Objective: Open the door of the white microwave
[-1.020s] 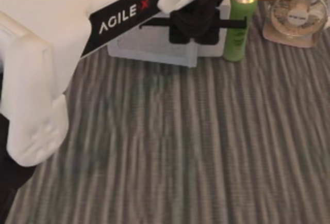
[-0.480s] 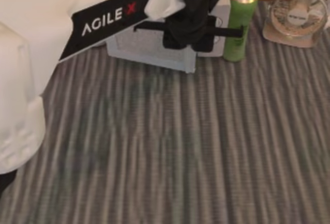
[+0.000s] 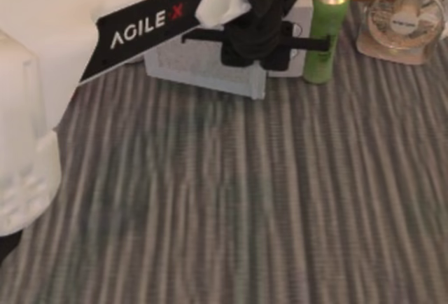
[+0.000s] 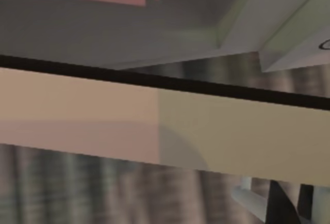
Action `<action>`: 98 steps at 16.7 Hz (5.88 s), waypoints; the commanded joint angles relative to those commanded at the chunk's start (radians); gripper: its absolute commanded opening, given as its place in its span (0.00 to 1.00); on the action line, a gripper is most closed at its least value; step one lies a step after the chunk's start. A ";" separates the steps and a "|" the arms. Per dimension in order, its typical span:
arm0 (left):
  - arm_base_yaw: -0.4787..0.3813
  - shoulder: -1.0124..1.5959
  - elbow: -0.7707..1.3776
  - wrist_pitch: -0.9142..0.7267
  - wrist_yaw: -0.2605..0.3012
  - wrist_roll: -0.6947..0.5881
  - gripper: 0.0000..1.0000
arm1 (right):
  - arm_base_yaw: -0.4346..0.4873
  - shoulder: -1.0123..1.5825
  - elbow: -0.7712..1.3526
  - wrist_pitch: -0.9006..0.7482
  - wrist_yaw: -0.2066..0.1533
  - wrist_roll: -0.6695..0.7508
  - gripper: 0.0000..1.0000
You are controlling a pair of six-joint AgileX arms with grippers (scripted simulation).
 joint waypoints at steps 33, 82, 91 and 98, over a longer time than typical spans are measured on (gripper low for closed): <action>0.010 -0.096 -0.155 0.081 0.047 0.096 0.00 | 0.000 0.000 0.000 0.000 0.000 0.000 1.00; 0.026 -0.186 -0.292 0.149 0.103 0.201 0.00 | 0.000 0.000 0.000 0.000 0.000 0.000 1.00; 0.048 -0.265 -0.403 0.197 0.161 0.305 0.00 | 0.000 0.000 0.000 0.000 0.000 0.000 1.00; 0.050 -0.271 -0.415 0.201 0.167 0.316 0.00 | 0.000 0.000 0.000 0.000 0.000 0.000 1.00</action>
